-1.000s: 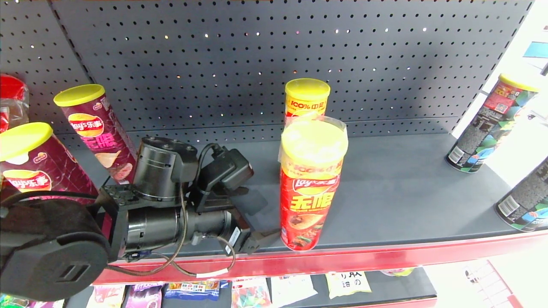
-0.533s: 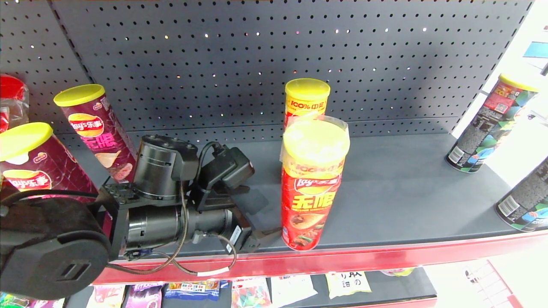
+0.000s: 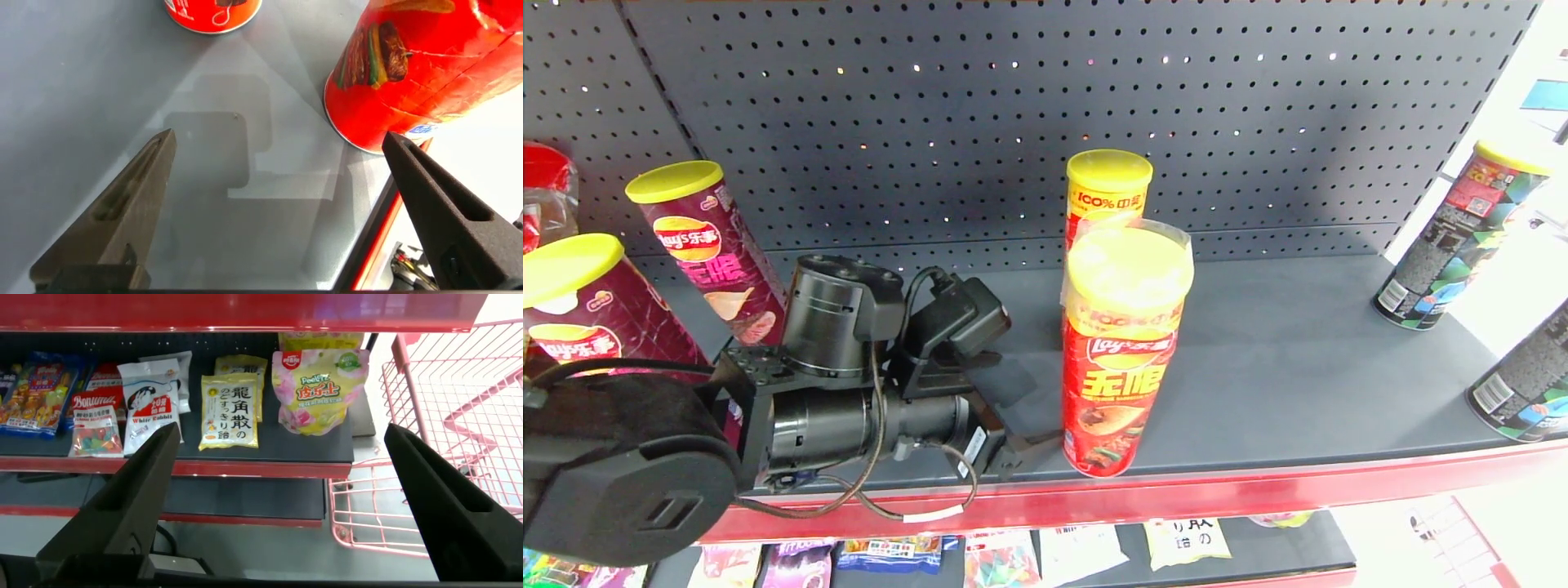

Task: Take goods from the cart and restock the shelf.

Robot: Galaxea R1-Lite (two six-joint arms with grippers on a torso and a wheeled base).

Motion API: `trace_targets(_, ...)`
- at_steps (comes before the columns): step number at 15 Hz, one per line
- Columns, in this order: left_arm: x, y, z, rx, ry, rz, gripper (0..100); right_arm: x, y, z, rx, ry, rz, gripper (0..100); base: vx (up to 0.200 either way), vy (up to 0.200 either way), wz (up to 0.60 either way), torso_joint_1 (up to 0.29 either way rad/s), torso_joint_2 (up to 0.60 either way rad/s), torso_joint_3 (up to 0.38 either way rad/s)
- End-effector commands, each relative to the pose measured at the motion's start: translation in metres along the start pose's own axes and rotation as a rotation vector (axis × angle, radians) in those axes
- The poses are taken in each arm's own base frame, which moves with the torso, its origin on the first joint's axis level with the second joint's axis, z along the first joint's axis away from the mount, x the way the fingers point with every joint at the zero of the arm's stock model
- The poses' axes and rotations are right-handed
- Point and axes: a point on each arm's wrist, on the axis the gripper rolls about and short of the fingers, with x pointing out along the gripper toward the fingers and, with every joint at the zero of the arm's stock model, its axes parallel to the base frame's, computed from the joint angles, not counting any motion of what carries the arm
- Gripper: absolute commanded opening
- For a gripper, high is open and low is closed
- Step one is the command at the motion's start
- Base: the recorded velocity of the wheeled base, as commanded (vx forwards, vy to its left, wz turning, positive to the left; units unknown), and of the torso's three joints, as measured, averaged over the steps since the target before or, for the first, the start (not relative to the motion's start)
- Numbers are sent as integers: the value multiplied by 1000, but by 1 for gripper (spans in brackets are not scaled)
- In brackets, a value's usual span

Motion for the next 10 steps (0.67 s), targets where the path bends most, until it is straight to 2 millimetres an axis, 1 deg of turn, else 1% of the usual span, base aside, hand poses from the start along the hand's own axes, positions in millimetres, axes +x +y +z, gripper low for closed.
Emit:
trace_targets(1,2,-1,0,2,3,-6,100,0,0,0,0,2,1,100,0,0,0,0,0,0)
trace_targets(10,6,0,3,4,-4,-6,100,0,0,0,0,2,1,100,0,0,0,0,0,0)
